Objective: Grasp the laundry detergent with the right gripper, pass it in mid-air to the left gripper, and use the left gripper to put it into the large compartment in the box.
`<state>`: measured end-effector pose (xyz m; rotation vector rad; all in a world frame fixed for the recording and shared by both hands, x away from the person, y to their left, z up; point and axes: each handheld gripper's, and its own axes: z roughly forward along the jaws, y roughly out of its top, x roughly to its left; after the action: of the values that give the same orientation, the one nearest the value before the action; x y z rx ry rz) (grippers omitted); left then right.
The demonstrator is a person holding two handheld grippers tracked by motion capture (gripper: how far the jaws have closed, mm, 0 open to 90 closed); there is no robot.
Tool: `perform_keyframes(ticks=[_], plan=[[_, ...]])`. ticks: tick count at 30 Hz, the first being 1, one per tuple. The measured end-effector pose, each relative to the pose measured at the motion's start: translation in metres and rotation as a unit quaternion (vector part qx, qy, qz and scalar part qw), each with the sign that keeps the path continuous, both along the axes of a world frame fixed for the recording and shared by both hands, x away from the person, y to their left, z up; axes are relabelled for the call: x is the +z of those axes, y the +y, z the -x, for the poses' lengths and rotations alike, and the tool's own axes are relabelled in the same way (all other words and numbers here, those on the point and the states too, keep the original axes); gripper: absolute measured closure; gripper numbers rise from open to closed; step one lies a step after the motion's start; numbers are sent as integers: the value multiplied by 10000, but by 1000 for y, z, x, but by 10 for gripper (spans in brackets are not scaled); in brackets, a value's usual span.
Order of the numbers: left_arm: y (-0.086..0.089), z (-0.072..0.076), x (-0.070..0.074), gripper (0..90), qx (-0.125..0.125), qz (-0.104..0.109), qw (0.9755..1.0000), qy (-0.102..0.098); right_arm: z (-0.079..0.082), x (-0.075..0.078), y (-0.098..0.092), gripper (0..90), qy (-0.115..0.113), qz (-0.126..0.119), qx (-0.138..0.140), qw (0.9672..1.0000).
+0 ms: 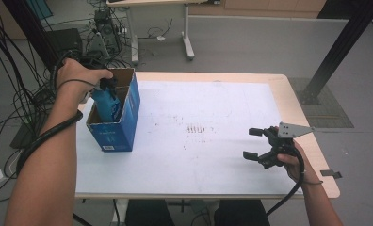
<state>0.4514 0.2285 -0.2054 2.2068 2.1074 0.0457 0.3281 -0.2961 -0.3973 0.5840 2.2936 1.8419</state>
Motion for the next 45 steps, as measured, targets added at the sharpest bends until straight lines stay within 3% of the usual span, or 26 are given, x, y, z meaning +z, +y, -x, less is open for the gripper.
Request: perform_keyframes(ticks=[28,45], plan=[[4,-4,-43,374,22,22,9992,404,2,-1,-1,30,25,2,-22,10000],[3,-5,-56,374,47,-40,9989,467,2,-2,-1,30,46,10,-23,10000]])
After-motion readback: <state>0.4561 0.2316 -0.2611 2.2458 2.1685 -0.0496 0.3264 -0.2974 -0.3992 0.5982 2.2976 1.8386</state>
